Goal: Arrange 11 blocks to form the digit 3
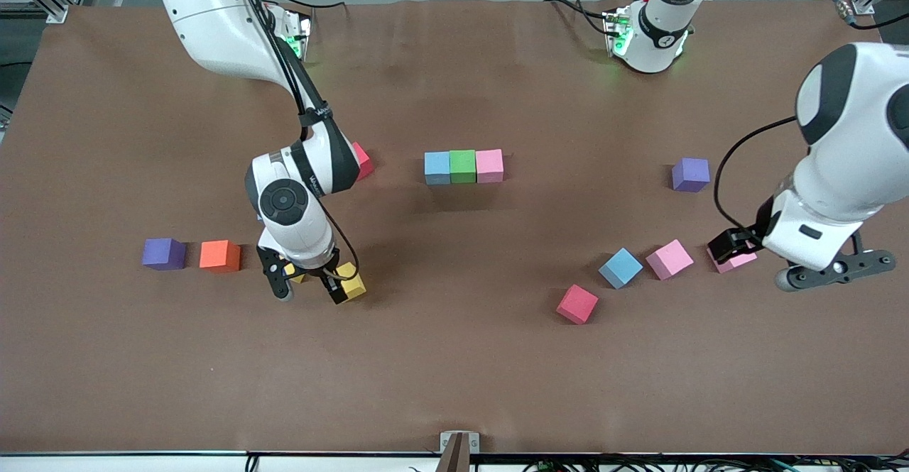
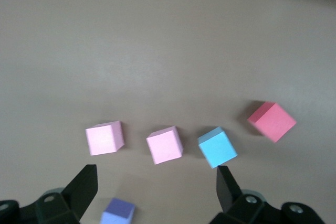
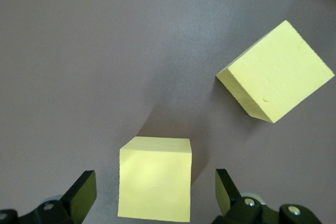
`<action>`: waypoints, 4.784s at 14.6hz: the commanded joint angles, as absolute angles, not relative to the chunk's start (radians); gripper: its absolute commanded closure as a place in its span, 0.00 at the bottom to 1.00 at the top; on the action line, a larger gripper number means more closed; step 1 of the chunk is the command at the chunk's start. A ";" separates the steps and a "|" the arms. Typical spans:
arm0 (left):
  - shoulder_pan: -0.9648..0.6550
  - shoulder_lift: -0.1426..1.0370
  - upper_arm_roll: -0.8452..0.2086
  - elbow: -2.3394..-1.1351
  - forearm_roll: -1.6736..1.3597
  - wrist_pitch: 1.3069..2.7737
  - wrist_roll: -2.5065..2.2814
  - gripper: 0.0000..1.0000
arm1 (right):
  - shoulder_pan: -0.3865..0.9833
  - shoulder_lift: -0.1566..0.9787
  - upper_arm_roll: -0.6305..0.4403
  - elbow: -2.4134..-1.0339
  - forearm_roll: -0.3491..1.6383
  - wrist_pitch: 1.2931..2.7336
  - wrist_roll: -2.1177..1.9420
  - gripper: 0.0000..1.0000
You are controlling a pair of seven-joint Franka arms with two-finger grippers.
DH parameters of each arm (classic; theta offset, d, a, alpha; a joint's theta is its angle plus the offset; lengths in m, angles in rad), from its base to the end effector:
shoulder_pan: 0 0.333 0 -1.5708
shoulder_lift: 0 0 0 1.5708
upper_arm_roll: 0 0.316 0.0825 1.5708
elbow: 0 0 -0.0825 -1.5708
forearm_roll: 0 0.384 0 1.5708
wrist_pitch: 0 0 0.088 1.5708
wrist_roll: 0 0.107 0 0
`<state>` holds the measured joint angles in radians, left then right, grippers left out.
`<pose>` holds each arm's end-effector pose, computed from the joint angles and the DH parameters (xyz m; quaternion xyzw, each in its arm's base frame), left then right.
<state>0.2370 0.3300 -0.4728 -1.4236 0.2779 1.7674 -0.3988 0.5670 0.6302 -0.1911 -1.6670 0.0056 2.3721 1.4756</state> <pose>0.6531 -0.0866 0.5307 -0.9952 -0.0703 -0.0431 0.0523 0.6370 0.2685 0.2527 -0.8601 0.5056 -0.0683 0.0022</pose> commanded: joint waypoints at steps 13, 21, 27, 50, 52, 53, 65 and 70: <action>0.263 0.052 -0.358 -1.489 0.091 1.503 -0.129 0.00 | 0.538 0.695 -0.170 -1.614 0.066 2.367 1.424 0.00; -0.135 -0.118 0.034 -1.727 0.043 1.595 -0.129 0.00 | 0.540 0.712 -0.170 -1.614 0.069 2.420 1.427 0.00; -0.150 -0.127 0.028 -1.717 0.046 1.588 -0.127 0.00 | 0.545 0.709 -0.170 -1.617 0.074 2.431 1.424 0.00; -0.150 -0.097 0.003 -1.689 0.043 1.583 -0.129 0.00 | 0.545 0.712 -0.170 -1.615 0.064 2.433 1.025 0.40; -0.150 -0.095 -0.002 -1.686 0.043 1.591 -0.130 0.00 | 0.552 0.712 -0.169 -1.614 0.077 2.425 0.884 0.40; -0.150 -0.092 -0.002 -1.677 0.043 1.591 -0.130 0.00 | 0.554 0.707 -0.169 -1.614 0.077 2.422 0.878 0.40; -0.155 -0.095 -0.023 -1.680 0.043 1.580 -0.132 0.00 | 0.595 0.695 -0.031 -1.554 0.094 2.393 0.817 0.47; -0.149 -0.110 -0.038 -1.687 0.043 1.562 -0.137 0.00 | 0.647 0.690 -0.020 -1.551 0.092 2.277 0.588 0.47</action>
<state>-0.1547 -0.0931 -0.0342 -1.6902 0.0560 1.5780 -0.1421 0.6266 0.7109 -0.0218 -1.5416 0.0781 2.3128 0.6677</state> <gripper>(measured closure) 0.000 0.449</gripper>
